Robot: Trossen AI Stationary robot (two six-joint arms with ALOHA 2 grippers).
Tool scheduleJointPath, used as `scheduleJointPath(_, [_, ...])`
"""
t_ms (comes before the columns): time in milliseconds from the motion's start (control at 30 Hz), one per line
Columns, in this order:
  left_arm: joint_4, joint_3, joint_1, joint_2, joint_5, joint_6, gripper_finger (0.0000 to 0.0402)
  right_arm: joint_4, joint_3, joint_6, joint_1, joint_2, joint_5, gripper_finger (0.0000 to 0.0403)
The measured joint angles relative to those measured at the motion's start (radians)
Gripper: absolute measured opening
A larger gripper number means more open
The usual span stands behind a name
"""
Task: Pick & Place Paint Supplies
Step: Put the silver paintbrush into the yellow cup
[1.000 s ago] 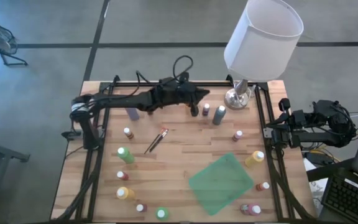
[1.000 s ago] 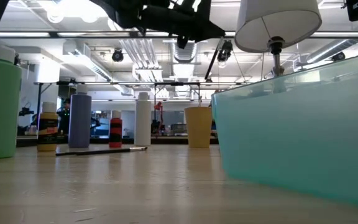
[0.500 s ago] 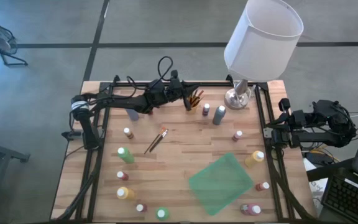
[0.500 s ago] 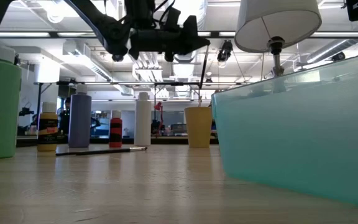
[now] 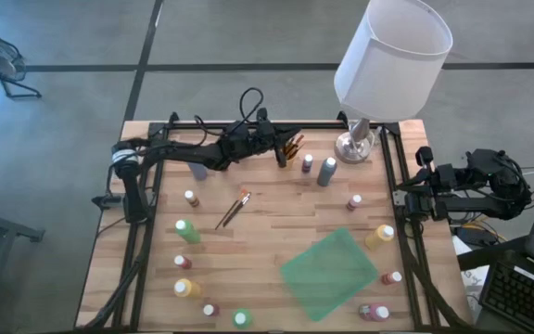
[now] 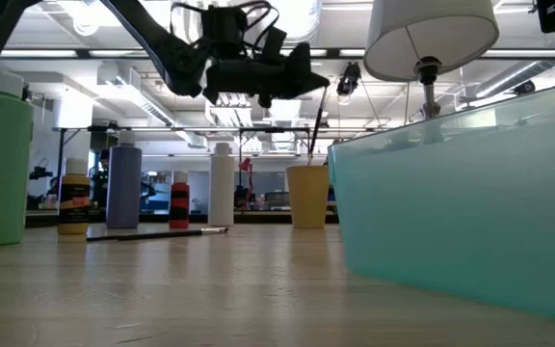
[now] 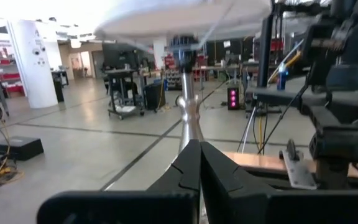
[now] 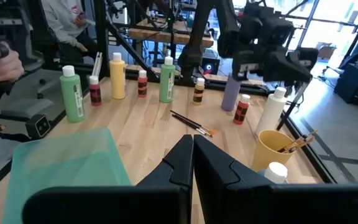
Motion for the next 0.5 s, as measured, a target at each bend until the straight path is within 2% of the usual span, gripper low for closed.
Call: scheduleJointPath(500, [-0.018,0.005,0.002,0.060,-0.008,-0.001,0.0003,0.000,0.000,0.000,0.000,0.000,0.000,0.0008])
